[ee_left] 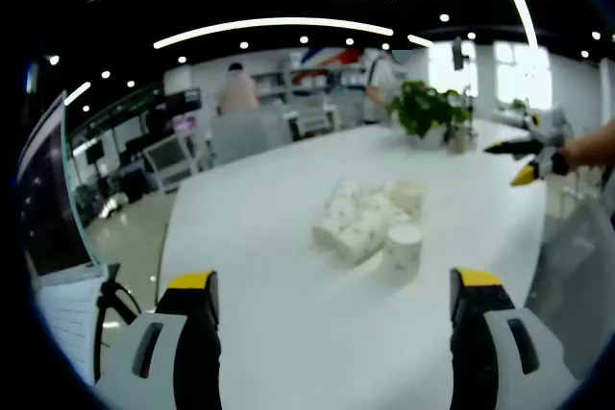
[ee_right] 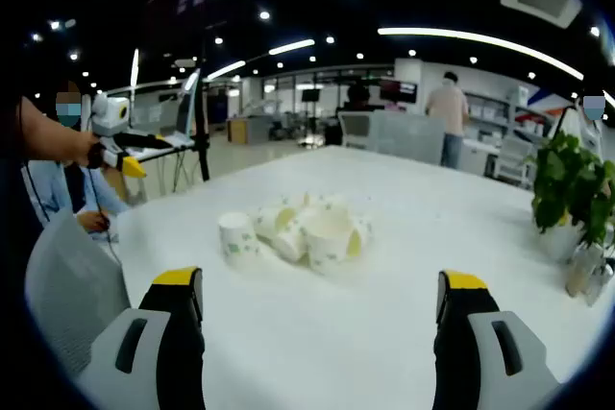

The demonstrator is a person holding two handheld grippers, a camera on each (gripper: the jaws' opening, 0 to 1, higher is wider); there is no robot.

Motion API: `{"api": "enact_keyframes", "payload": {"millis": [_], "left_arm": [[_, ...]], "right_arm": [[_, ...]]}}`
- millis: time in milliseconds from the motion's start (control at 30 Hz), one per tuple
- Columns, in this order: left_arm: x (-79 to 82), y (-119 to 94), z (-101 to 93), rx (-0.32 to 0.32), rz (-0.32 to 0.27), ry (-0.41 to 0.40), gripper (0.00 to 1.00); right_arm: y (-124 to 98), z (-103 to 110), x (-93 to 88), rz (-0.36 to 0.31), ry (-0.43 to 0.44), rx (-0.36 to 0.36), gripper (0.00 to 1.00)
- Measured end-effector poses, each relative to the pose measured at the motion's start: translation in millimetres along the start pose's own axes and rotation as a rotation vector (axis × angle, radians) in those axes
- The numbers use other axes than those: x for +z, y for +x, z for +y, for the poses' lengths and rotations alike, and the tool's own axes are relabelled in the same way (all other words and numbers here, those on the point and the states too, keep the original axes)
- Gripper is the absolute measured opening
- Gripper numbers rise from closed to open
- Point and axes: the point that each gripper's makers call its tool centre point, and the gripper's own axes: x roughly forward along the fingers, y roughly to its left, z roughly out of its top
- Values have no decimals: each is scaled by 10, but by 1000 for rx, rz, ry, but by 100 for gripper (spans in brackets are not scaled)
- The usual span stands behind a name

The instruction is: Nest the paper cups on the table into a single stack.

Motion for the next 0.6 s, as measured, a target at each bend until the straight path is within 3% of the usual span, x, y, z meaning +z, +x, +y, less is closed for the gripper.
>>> {"api": "enact_keyframes", "payload": {"millis": [600], "left_arm": [[-21,-32,66,20,-9,-15,99]], "right_arm": [[289,-70,148,-45,-14,26,99]]}}
